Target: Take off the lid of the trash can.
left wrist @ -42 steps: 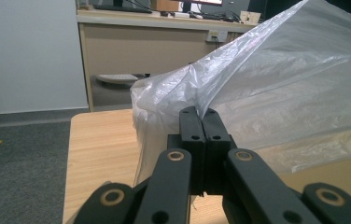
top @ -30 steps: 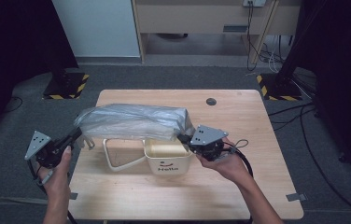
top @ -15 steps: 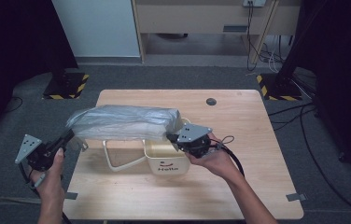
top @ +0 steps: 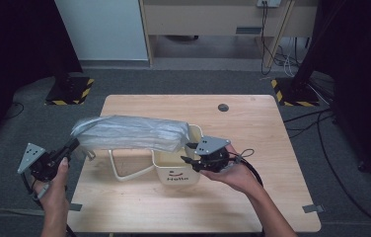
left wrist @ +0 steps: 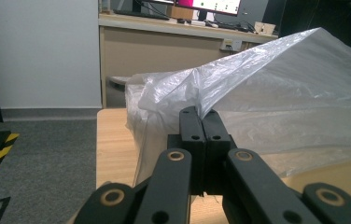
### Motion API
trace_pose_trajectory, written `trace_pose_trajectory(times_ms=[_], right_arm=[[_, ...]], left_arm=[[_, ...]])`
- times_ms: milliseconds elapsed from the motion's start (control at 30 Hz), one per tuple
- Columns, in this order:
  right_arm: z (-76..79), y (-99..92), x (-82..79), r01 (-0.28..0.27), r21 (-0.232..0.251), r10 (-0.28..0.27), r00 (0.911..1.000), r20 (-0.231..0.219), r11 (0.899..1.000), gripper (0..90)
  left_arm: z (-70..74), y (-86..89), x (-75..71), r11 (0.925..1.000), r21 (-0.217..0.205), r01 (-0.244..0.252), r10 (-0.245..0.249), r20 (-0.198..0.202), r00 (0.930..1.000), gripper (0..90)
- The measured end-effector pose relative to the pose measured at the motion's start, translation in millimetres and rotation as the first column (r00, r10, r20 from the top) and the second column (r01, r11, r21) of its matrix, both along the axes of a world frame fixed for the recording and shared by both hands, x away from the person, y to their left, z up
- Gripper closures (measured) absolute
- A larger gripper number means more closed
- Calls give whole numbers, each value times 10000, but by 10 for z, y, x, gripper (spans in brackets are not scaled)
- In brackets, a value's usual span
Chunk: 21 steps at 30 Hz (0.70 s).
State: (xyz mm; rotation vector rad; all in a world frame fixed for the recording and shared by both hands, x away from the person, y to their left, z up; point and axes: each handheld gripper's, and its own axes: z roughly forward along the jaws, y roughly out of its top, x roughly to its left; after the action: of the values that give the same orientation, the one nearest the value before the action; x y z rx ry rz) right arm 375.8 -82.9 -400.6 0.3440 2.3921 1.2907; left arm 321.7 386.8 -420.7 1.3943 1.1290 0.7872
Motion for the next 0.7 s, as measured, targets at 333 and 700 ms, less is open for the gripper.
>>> trace_pose_trajectory(times_ms=[333,700], right_arm=[[-3,-37,25,322,-1,-322,9995,-13,9995,572],[50,101,125,848,-437,-846,9964,74,9954,680]], left_arm=[[-47,-2,-8,9999,-40,116,-116,-56,9999,897],[-30,-97,6,9988,-123,476,-476,15,9989,897]])
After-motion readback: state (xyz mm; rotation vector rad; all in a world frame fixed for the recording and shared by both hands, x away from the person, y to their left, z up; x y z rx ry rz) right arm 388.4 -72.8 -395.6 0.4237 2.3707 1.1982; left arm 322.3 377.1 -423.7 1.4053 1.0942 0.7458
